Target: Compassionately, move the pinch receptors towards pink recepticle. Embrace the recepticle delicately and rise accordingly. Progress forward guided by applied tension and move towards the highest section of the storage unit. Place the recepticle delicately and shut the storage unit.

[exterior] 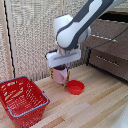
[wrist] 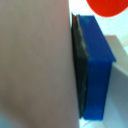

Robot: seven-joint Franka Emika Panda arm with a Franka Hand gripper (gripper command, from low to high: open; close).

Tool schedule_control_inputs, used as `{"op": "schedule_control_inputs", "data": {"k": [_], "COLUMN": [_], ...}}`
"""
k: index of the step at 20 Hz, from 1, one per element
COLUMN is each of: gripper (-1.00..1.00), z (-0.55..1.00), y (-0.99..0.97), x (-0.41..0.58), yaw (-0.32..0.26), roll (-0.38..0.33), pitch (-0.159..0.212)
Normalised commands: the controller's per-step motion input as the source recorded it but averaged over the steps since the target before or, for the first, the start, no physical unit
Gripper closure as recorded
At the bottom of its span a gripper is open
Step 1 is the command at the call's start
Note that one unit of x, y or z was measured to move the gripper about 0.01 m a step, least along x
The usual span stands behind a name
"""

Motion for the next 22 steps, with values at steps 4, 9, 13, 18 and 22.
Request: {"op": "schedule_control_inputs", "data": {"k": [4,9,13,18,22], "gripper": [1.0,1.0,1.0,1.0,1.0], "z": [0.96,0.98,1.0,1.0,1.0], "y": [-0.03,-0.09,-0.18,-0.37,-0.51], "x": [0.584,0.593,0.537,0.403,0.311], "yaw": [0.0,0.0,-0.005,-0.038,-0.065], "roll": [0.0,0.0,0.0,-0.002,-0.004], "pitch": [0.111,0.098,0.053,0.023,0.022]}}
